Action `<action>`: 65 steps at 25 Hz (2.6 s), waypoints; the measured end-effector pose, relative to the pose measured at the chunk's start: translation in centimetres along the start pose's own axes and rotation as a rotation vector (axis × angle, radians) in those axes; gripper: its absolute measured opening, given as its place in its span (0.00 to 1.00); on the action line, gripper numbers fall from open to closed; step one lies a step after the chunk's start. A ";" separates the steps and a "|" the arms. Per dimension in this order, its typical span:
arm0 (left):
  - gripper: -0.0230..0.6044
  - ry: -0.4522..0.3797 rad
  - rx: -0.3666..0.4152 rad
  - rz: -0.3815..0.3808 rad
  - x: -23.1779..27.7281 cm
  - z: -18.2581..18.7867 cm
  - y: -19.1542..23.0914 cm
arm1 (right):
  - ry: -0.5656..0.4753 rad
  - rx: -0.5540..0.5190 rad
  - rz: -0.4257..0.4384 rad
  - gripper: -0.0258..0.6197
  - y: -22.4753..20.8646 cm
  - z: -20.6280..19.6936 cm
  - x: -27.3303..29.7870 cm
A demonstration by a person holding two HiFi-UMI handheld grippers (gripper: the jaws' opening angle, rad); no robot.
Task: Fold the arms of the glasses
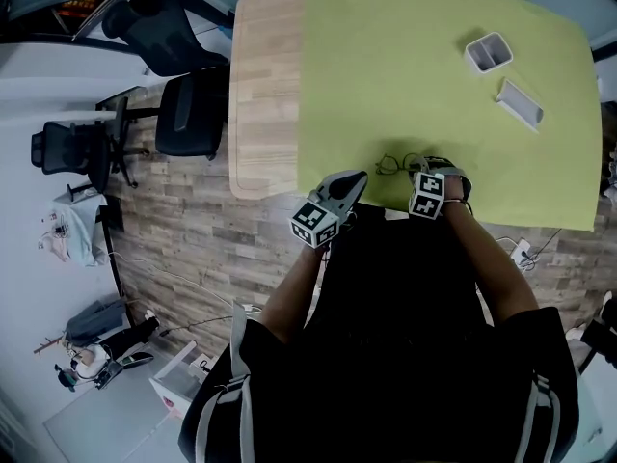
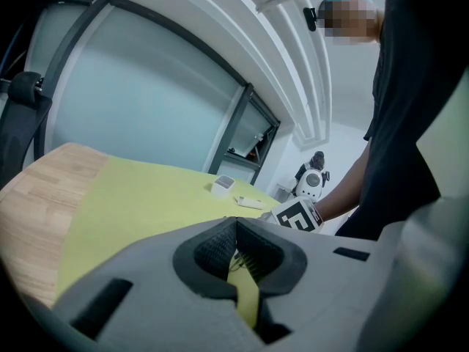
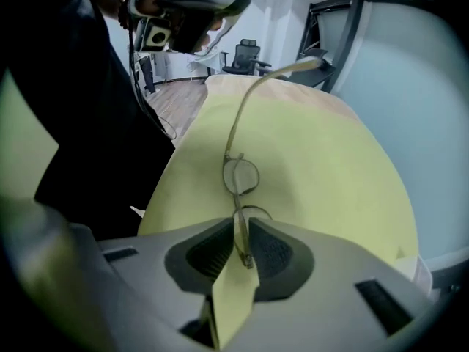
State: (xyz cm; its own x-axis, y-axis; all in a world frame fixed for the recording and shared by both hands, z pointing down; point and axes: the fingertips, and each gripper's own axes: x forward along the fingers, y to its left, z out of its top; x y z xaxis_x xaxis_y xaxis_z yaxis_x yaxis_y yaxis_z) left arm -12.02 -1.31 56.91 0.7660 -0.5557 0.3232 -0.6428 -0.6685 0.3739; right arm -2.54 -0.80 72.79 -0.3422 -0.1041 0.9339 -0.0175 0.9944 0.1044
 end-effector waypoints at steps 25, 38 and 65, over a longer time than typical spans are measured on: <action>0.07 -0.016 -0.014 -0.015 -0.2 0.0 -0.7 | -0.358 0.341 -0.079 0.11 -1.6 0.2 -5.4; 0.07 0.003 -0.015 -0.051 0.8 -0.1 -1.2 | -0.725 0.647 -0.097 0.11 -2.1 -0.4 -8.5; 0.07 0.034 -0.056 -0.029 1.4 -1.5 -2.1 | -1.140 1.049 0.097 0.11 -4.5 -3.9 -9.8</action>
State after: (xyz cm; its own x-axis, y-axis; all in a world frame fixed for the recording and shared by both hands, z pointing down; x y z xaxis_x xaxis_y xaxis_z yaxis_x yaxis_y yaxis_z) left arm -9.60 0.05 57.86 0.7844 -0.5184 0.3406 -0.6202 -0.6554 0.4310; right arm 4.55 -4.32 64.48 -0.8812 -0.4557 0.1263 -0.4139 0.6142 -0.6719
